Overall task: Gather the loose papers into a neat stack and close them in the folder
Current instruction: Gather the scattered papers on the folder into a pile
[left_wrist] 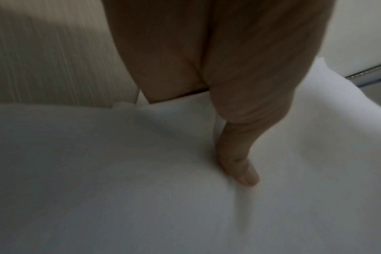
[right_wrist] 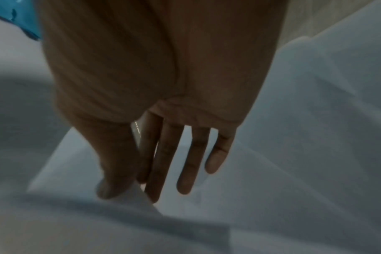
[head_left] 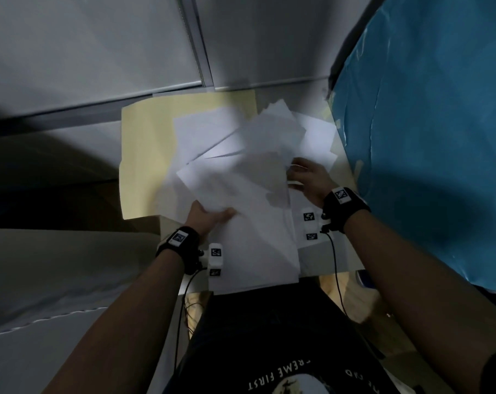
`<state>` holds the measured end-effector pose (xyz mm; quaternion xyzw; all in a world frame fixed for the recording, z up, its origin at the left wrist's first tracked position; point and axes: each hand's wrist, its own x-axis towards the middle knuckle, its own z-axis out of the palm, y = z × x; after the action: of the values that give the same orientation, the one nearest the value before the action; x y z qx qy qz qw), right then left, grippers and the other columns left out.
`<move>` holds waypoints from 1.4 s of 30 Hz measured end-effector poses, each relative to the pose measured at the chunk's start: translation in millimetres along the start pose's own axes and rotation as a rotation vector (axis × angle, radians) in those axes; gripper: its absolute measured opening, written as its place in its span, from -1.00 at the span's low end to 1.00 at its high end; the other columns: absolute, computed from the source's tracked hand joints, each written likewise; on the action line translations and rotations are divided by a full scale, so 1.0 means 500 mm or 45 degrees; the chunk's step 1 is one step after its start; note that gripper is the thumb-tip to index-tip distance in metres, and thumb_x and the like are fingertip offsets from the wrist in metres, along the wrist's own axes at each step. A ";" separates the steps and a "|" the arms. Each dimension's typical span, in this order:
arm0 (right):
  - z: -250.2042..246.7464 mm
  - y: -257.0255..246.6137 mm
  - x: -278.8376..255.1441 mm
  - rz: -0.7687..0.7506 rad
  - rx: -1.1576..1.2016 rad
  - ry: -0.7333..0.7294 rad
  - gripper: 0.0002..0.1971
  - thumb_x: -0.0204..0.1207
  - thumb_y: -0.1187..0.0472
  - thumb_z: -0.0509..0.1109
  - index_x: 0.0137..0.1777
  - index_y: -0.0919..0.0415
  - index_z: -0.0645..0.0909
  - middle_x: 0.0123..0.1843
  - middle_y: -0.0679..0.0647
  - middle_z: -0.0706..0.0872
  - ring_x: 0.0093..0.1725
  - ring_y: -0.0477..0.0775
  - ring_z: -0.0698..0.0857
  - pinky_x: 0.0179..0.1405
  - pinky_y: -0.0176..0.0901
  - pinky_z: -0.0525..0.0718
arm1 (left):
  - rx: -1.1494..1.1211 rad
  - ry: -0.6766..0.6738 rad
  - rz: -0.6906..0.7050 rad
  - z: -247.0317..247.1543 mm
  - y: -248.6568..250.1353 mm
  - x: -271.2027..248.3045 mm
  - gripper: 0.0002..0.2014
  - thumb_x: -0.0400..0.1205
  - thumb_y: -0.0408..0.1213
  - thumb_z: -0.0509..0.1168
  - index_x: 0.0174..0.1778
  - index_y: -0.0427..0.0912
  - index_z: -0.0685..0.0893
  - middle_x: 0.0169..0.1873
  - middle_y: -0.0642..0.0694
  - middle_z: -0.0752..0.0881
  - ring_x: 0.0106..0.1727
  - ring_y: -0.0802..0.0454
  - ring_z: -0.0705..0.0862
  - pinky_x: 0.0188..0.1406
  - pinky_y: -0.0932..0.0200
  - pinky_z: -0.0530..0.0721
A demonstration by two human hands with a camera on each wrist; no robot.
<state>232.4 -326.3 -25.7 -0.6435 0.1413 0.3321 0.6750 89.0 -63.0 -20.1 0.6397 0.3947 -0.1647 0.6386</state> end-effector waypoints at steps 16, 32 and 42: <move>0.040 0.007 0.051 0.026 -0.257 0.048 -0.74 0.68 0.26 0.49 0.33 0.07 0.71 0.14 -0.01 0.80 0.07 -0.02 0.78 -0.02 -0.16 0.83 | 0.453 0.002 0.063 0.005 0.002 0.053 -0.23 0.33 0.03 0.80 0.28 -0.24 0.56 0.04 0.00 0.69 0.02 0.01 0.72 0.02 -0.03 0.76; -0.024 -0.177 0.001 -0.467 0.067 0.780 -0.72 0.52 0.15 0.65 0.13 0.29 0.76 -0.01 0.05 0.87 -0.13 -0.09 0.86 -0.08 -0.16 0.84 | 0.489 0.223 0.286 -0.007 0.028 0.069 -0.40 0.74 -0.18 0.44 0.71 -0.15 0.47 0.56 -0.19 0.63 0.54 -0.28 0.63 0.43 -0.07 0.62; 0.069 0.014 -0.013 -0.218 -0.825 0.139 -0.65 0.52 0.06 0.65 0.19 0.27 0.80 0.03 0.10 0.84 -0.05 0.08 0.80 -0.06 -0.11 0.72 | -0.144 0.120 0.027 0.011 0.044 0.075 -0.34 0.70 0.33 0.34 0.46 -0.17 0.75 0.29 -0.12 0.81 0.30 -0.19 0.79 0.40 -0.10 0.70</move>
<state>215.2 -295.0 -22.6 -0.8510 0.0096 0.2669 0.4523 130.1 -54.3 -32.5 0.6139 0.4261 -0.1050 0.6561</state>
